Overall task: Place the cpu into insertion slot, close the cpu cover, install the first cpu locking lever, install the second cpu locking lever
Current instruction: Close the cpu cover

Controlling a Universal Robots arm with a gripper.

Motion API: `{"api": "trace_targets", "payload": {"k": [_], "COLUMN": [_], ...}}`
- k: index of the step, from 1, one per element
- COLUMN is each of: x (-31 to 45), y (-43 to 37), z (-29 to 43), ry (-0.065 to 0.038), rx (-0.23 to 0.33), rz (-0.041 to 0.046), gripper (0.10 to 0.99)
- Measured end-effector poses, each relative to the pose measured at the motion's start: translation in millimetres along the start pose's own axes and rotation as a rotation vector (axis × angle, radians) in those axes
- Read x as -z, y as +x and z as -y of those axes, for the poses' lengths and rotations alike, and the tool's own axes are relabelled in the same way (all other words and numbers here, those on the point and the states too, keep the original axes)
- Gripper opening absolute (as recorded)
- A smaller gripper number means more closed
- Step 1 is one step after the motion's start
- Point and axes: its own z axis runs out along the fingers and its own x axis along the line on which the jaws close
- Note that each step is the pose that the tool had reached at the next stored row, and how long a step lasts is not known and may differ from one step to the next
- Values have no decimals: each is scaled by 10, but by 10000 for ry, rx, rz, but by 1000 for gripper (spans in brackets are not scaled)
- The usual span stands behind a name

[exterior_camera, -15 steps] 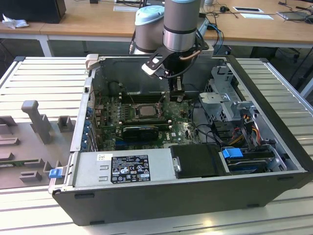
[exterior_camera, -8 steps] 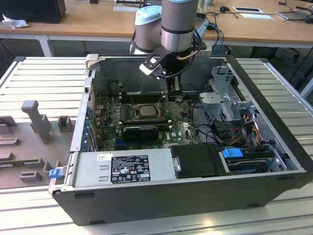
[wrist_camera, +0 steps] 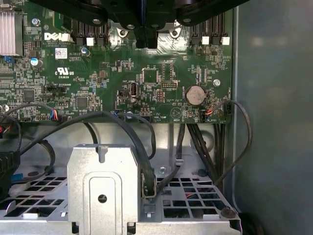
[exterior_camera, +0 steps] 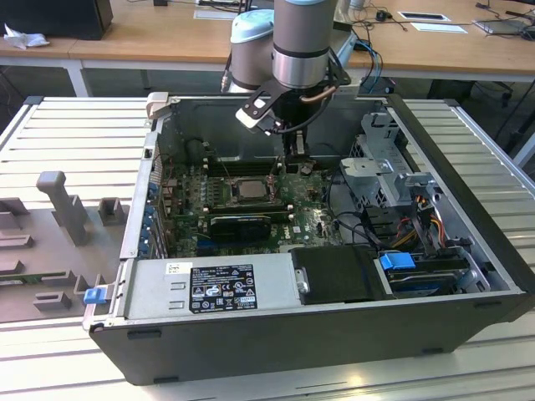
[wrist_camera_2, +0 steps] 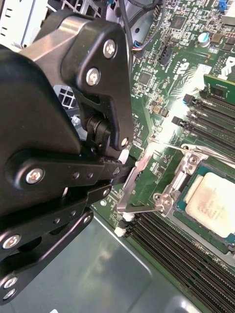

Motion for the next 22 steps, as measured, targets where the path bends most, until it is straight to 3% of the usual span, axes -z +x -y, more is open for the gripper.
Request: {"api": "trace_targets", "payload": {"k": [22], "x": [5], "y": [0], "z": [83], "ry": [0], "rx": [0], "rz": [-1], "gripper": [106]}}
